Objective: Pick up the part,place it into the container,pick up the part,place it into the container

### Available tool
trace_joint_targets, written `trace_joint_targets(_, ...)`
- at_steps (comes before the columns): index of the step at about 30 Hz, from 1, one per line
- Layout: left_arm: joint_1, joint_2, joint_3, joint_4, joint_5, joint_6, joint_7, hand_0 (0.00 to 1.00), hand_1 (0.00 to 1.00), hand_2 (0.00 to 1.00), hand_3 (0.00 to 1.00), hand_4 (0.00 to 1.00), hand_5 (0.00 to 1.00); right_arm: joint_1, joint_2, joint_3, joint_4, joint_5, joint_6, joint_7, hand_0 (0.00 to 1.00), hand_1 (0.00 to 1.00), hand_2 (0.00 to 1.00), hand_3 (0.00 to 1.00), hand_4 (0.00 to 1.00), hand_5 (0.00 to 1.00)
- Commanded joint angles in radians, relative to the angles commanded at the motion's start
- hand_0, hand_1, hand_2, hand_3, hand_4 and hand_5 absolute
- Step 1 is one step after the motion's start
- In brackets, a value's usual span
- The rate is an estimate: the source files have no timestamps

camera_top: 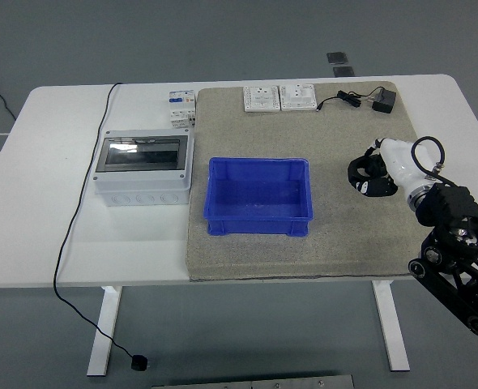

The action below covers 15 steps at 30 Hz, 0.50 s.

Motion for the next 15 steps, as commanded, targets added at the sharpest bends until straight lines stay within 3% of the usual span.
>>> trace_joint_targets(6,0.000,0.000,-0.004,0.000,0.007,0.000,-0.001,0.732,0.667,0.755,0.613,0.686,0.506,0.076,0.023,-0.108,0.047,0.085,-0.044,0.043,0.234,0.299,0.531,0.629,0.407,0.029)
trace_joint_targets(10,0.000,0.000,-0.002,0.000,0.007,0.001,-0.001,0.732,0.667,0.755,0.613,0.686,0.506,0.130,0.041,-0.194,0.025,0.127,-0.056,0.081,0.234,0.299,0.531,0.629,0.407,0.029)
trace_joint_targets(15,-0.003,0.001,-0.001,0.000,0.007,0.001,-0.001,0.732,0.667,0.754,0.613,0.685,0.507,0.176,0.064,-0.284,-0.036,0.132,-0.038,0.093,0.242,0.307,0.546,0.635,0.417,0.034)
